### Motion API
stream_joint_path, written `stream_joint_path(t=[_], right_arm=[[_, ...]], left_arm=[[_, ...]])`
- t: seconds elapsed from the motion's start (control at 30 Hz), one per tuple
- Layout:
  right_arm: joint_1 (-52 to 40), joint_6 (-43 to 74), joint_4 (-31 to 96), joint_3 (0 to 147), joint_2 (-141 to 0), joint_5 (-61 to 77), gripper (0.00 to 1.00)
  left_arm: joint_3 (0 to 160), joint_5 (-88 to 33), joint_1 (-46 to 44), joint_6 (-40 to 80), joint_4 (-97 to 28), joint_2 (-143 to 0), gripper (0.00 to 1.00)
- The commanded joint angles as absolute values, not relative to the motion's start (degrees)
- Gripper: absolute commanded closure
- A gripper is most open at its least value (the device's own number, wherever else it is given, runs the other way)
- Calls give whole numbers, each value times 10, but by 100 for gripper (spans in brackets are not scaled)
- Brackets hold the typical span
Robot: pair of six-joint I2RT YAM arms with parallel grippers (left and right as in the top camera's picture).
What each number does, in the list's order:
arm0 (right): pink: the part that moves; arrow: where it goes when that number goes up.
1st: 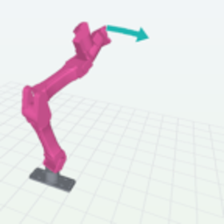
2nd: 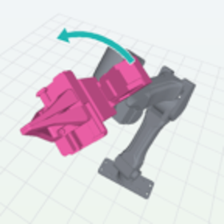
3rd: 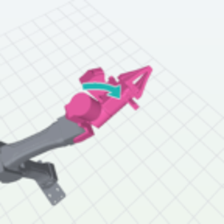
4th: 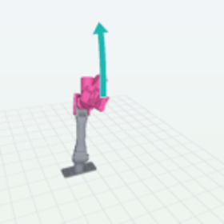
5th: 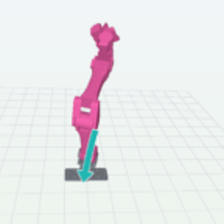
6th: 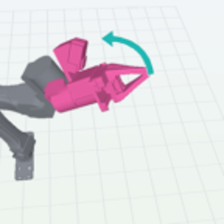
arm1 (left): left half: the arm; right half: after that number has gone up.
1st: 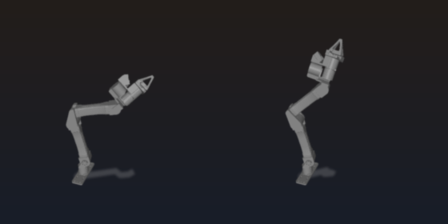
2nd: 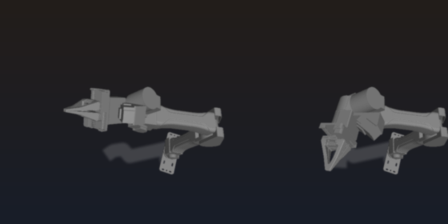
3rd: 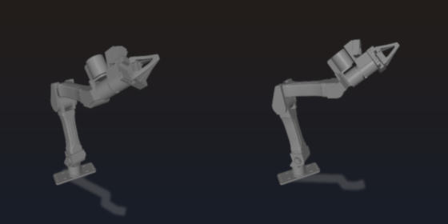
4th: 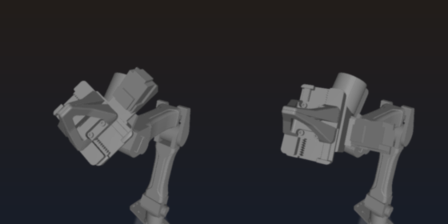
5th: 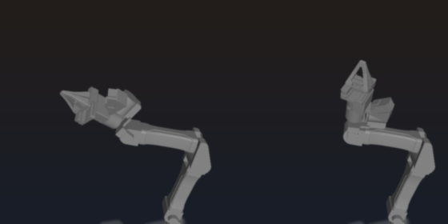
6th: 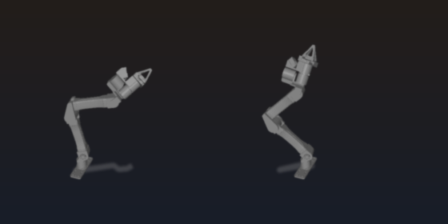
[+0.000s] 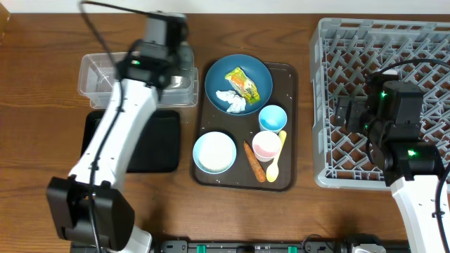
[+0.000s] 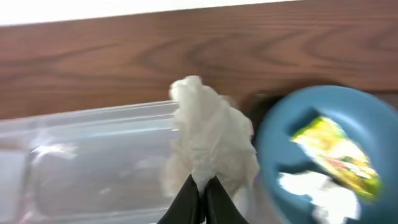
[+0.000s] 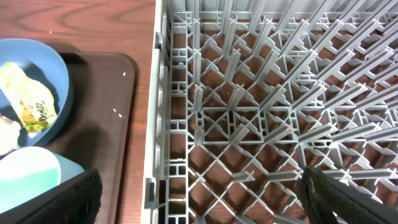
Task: Sort waste into correct bins and load items into the dishwasher rack
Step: 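Return the left gripper to the plate and grasp the second tissue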
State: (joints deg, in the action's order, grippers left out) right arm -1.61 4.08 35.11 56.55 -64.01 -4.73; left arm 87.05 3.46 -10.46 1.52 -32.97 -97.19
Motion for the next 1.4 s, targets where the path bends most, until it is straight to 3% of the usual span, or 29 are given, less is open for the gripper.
stream_joint_path(t=[0.0,0.2,0.3,0.37,0.43,0.7,1.37], right_arm=[[-13,36,351,577,-638,-49,1],[-13,36,352,577,-638,-49,1],[-13,36,351,577,-638,-49,1],[-13,36,352,577,-638,-49,1],[-13,36,352,577,-638,-49,1],[-13,36,352,577,-638,-49,1],[-13,36,352,577,-638,-49,1]], left_arm=[[872,52,-69,25,-338,-976,94],[872,52,-42,40,-347,-1000,93],[871,48,-45,39,-347,-1004,65],[871,30,-48,39,-346,-1003,54],[871,2,-52,39,-345,-1003,50],[871,-136,-96,3,-345,-1003,49],[871,-137,-230,-15,-307,-1155,48]])
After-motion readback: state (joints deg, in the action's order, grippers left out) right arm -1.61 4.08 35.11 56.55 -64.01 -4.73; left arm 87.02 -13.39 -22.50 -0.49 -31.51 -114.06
